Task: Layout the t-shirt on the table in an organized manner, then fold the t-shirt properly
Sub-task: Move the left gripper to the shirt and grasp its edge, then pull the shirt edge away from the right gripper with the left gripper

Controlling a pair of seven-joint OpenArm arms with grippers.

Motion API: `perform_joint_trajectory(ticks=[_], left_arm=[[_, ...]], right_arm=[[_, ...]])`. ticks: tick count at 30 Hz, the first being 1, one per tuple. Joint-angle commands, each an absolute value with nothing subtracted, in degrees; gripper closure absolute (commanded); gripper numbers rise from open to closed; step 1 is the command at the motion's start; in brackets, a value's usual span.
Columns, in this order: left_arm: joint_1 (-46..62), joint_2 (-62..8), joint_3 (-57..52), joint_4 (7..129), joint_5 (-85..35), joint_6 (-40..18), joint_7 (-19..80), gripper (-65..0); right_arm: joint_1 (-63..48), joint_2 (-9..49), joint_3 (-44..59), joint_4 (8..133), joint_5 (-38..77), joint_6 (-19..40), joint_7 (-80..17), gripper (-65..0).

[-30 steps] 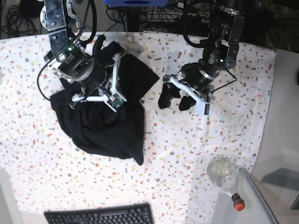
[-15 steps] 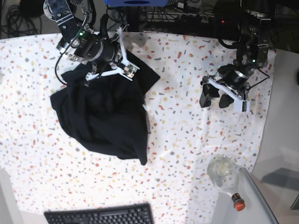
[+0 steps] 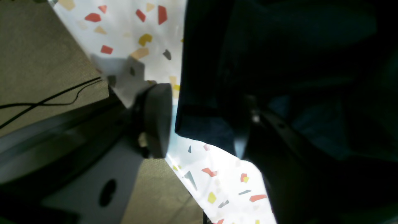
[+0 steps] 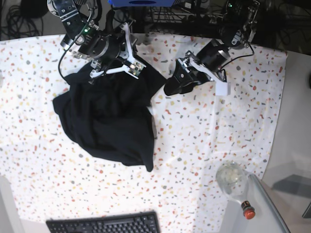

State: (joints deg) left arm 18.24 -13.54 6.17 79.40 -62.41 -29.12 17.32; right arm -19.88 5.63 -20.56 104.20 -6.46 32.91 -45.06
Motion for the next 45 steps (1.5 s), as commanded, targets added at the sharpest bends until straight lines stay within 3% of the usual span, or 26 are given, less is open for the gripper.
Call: perform_joint_trajectory(ticks=[1, 10, 24, 29, 34, 41, 43, 45], left_arm=[[17.8, -13.93, 5.93, 80.31, -64.4, -30.11, 16.13, -42.8], [15.96, -12.62, 10.33, 79.78, -65.36, -30.11, 16.48, -42.8], [8.57, -12.0, 10.24, 76.0, -57.98, -30.11, 38.46, -42.0], [6.46, -11.82, 10.68, 75.56, -58.07, -30.11, 38.9, -42.0], [1.54, -11.74, 17.71, 72.75, -58.24, -30.11, 38.9, -42.0], [-3.65, -8.22, 20.26, 62.46, -58.24, -30.11, 38.9, -41.3], [-4.44, -7.34, 20.26, 61.23, -58.24, -30.11, 38.81, -35.4], [-5.49, -6.46, 20.35, 60.62, -58.07, -30.11, 38.73, -20.9]], right_arm=[[-20.26, 5.49, -19.91, 105.8, -6.11, 32.84, -44.09, -30.8], [-21.93, 5.32, -14.29, 110.29, -6.11, 32.84, -43.91, -30.6], [-21.93, 4.97, -8.84, 110.73, -6.02, 32.84, -43.91, -30.6], [-21.85, 4.0, -8.84, 110.73, -6.02, 32.84, -43.91, -30.6], [-21.67, 2.86, -6.46, 110.55, -6.02, 32.84, -43.91, -30.6], [-21.41, -0.48, 4.53, 110.55, -5.76, 32.84, -43.82, -30.6], [-21.05, -2.59, 11.74, 110.55, -1.98, 32.84, -41.8, -30.8], [-20.79, -3.91, 19.74, 110.11, 4.44, 32.84, -39.78, -31.2]])
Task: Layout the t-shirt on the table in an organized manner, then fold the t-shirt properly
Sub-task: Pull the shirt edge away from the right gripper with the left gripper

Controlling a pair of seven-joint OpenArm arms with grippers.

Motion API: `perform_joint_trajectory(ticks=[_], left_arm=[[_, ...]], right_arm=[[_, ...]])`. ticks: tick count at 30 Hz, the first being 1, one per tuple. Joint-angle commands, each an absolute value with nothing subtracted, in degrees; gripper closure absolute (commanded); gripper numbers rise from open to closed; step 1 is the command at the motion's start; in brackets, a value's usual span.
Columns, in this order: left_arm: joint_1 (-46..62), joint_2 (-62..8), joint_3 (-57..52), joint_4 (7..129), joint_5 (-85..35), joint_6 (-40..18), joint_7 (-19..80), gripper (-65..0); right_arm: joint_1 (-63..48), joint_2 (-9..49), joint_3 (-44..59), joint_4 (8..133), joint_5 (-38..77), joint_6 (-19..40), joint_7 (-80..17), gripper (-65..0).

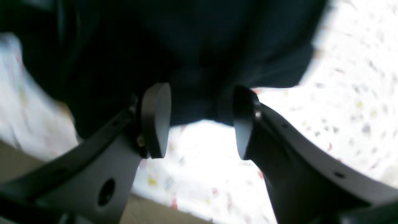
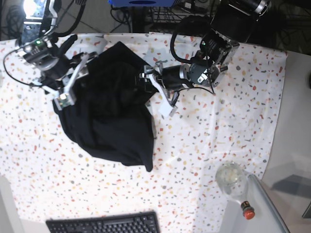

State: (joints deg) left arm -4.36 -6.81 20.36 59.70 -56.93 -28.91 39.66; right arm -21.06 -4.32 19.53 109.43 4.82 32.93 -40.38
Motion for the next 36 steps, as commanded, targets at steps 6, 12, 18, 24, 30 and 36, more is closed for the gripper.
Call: perform_joint_trajectory(ticks=[6, 12, 18, 24, 30, 36], left_arm=[[-9.1, -5.85, 20.35, 60.44, -58.24, -30.11, 38.81, 0.0], [-13.14, -5.93, 20.18, 60.88, -58.33, -29.76, 38.9, 0.0], [-17.19, -6.02, 20.0, 60.88, -58.33, -27.74, 38.81, 0.0], [-21.05, -5.76, 20.0, 65.01, -58.33, -22.81, 38.73, 0.0], [-21.93, -3.56, 20.09, 67.12, -58.33, -19.74, 38.9, 0.0], [-21.23, -2.51, 20.09, 67.03, -58.33, -19.74, 38.9, 0.0]], right_arm=[[-20.88, -2.24, 29.85, 103.69, 12.53, 32.84, -39.69, -31.2], [-21.23, 0.13, 29.67, 96.84, 12.62, 33.01, -39.6, -31.2], [-23.25, 0.04, 27.74, 96.13, 12.62, 39.6, -39.6, -30.8], [-22.64, -0.4, 25.63, 91.65, 12.7, 40.0, -39.25, -31.2], [-18.07, -2.68, 24.84, 88.4, 16.22, 40.0, -39.69, -31.4], [-15.08, -2.86, 22.55, 87.08, 22.2, 39.96, -45.05, -31.4]])
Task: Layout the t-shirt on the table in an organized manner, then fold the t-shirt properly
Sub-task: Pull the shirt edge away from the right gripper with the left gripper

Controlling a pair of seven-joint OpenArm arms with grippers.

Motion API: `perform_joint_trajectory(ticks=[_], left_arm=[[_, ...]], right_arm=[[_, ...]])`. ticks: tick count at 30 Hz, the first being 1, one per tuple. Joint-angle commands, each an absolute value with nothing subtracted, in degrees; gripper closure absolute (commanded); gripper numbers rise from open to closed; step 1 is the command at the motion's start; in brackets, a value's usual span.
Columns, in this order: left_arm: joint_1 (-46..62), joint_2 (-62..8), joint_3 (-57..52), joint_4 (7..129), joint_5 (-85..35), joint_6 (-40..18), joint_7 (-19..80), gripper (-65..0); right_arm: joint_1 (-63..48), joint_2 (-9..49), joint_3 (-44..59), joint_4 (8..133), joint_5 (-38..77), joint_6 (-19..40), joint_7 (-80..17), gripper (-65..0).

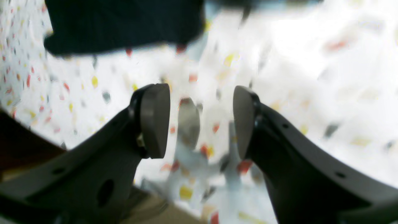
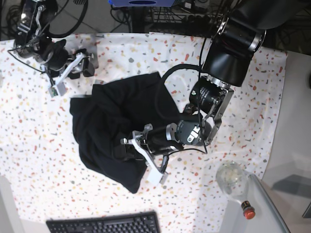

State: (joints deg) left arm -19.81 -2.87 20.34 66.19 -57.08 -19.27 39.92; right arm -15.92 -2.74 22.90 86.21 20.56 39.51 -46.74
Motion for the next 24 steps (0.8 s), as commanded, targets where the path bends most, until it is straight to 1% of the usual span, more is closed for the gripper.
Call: perform_joint_trajectory(ticks=[1, 4, 9, 11, 15, 18, 21, 22, 23, 24], left_arm=[[-21.23, -2.33, 20.18, 67.03, -58.33, -19.74, 38.9, 0.0], [-21.23, -1.45, 20.18, 67.03, -58.33, -19.74, 38.9, 0.0], [-21.23, -1.36, 20.18, 67.03, -58.33, -19.74, 38.9, 0.0], [-21.14, -1.27, 20.18, 67.03, -58.33, -19.74, 38.9, 0.0], [-21.14, -1.27, 20.18, 67.03, -58.33, -19.74, 38.9, 0.0], [-21.23, -1.27, 20.18, 67.03, -58.33, -19.74, 38.9, 0.0], [-21.67, -1.27, 20.09, 67.03, -58.33, -19.74, 38.9, 0.0], [-21.76, -1.27, 20.09, 67.03, -58.33, -19.65, 38.9, 0.0], [-21.85, -1.27, 20.09, 67.03, -58.33, -19.65, 38.9, 0.0], [-21.85, -1.27, 20.0, 67.12, -58.33, -19.65, 38.9, 0.0]], right_arm=[[-14.46, -2.77, 20.97, 87.08, 22.2, 39.78, -46.2, -31.4], [-13.05, -2.95, 17.63, 85.93, 22.2, 38.99, -46.37, -31.2], [-8.57, -4.26, 16.4, 78.99, 22.11, 30.81, -43.38, -31.2], [-6.99, -4.26, 16.31, 75.65, 22.11, 28.88, -41.98, -31.4], [-3.38, -4.35, 15.78, 68.35, 22.11, 28.44, -39.96, -31.4], [-1.01, -4.0, 11.21, 64.13, 22.37, 28.7, -38.2, -30.9], [0.13, -3.91, 6.73, 62.9, 22.37, 28.79, -35.65, -30.5], [0.13, -3.91, 5.76, 62.9, 22.37, 28.62, -34.95, -29.9], [0.13, -3.91, 4.88, 62.99, 22.37, 28.35, -34.33, -27.2], [0.13, -3.91, 4.62, 62.99, 22.37, 28.35, -33.98, -22.1]])
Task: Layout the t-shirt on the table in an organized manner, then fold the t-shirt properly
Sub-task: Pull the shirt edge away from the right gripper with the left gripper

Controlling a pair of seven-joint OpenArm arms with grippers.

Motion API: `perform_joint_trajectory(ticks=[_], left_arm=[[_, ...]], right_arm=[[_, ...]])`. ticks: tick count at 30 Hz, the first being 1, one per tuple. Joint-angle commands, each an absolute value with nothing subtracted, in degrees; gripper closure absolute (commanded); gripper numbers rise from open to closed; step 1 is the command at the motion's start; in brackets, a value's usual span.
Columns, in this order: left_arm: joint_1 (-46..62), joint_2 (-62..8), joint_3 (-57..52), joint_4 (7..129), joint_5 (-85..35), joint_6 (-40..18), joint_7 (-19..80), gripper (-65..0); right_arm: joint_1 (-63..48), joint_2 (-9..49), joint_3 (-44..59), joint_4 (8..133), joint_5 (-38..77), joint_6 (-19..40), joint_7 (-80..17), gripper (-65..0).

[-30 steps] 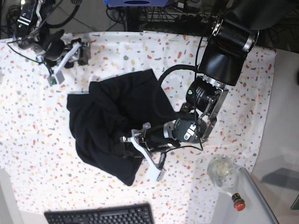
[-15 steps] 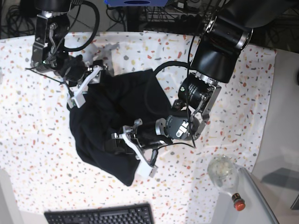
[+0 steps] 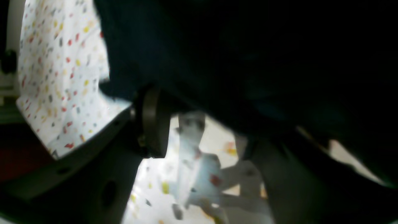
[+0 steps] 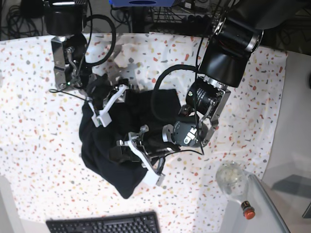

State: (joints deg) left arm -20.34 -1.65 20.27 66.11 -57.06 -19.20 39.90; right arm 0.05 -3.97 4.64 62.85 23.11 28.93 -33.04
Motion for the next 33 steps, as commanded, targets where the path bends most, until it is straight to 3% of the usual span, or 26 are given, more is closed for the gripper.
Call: perform_joint_trajectory(ticks=[1, 3, 4, 10, 18, 21, 26, 27, 31, 33], left_arm=[[-21.93, -1.27, 20.0, 67.12, -58.33, -19.65, 38.9, 0.0], [-21.93, -1.27, 20.0, 67.12, -58.33, -19.65, 38.9, 0.0], [-21.93, -1.36, 20.0, 67.12, -58.33, -19.65, 38.9, 0.0], [-21.93, -1.27, 15.96, 67.56, -58.42, -19.65, 38.9, 0.0], [-26.59, -1.63, 11.91, 67.47, -66.68, -19.56, 41.19, 0.0], [-28.35, -1.36, 12.35, 67.38, -66.95, -19.3, 41.89, 0.0], [-28.62, -1.27, 12.35, 67.21, -66.95, -16.57, 41.89, 0.0], [-28.53, -1.36, 12.26, 67.21, -66.95, -16.57, 41.89, 0.0], [-28.35, -1.54, 11.91, 67.12, -66.95, -16.57, 41.89, 0.0], [-28.35, -1.54, 11.91, 67.21, -67.12, -16.57, 41.89, 0.0]], right_arm=[[0.13, -3.91, 4.79, 62.99, 22.37, 28.35, -33.89, -16.2], [-0.04, -3.91, 6.11, 63.08, 22.37, 28.35, -33.71, -1.8], [-0.22, -3.82, 6.9, 63.16, 22.37, 28.35, -33.71, 0.0], [-1.1, -3.12, 14.46, 65.19, 22.2, 28.62, -34.07, 0.0], [-5.05, 2.33, 15.08, 76.79, 22.11, 28.18, -36.97, 0.0], [-8.04, 3.12, 12.79, 86.55, 21.76, 28.18, -42.95, 0.0], [-15.34, 3.21, 6.55, 102.02, 13.49, 23.08, -38.2, 0.0], [-15.69, 3.12, 5.76, 103.34, 11.65, 21.93, -37.05, -3.2], [-15.78, 2.95, 2.42, 104.22, 7.16, 19.65, -34.68, -44.6], [-15.34, 2.95, 0.4, 103.43, 6.99, 19.65, -33.98, -53.0]])
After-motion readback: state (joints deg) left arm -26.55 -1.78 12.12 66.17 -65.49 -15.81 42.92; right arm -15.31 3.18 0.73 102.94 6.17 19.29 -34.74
